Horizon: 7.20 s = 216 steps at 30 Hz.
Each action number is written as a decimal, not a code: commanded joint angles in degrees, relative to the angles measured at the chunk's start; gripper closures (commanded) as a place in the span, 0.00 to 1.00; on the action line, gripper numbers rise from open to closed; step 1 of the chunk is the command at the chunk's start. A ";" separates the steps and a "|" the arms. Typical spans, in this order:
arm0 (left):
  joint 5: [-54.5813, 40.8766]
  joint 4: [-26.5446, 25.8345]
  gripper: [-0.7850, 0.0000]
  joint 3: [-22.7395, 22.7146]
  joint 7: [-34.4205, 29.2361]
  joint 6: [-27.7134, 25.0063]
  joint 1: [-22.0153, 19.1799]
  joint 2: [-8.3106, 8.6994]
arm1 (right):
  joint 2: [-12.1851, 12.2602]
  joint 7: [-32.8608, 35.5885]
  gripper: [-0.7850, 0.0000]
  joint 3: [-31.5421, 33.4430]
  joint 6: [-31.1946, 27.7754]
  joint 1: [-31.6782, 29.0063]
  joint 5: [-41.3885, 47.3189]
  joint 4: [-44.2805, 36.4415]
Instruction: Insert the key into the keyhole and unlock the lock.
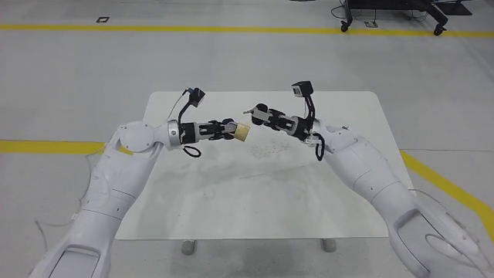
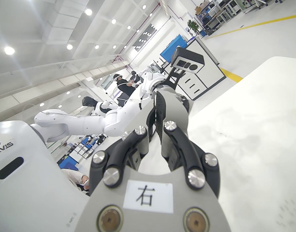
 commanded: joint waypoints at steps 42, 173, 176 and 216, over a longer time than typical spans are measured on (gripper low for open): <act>-11.78 8.05 1.00 1.07 -5.20 1.04 -3.12 -0.32 | -4.79 2.11 1.00 6.91 0.00 -2.95 -7.95 -0.57; -26.31 16.14 1.00 14.68 4.55 58.43 -8.88 -4.47 | 6.69 -6.57 1.00 17.25 9.64 -20.26 -111.29 -56.32; -26.17 15.92 1.00 14.58 4.63 58.11 -8.81 -4.40 | 6.66 -5.03 1.00 17.02 10.73 -20.15 -110.85 -56.40; -24.16 15.16 1.00 14.86 7.04 55.95 -8.98 -4.29 | 5.91 5.36 1.00 12.02 18.09 -17.33 -110.03 -57.13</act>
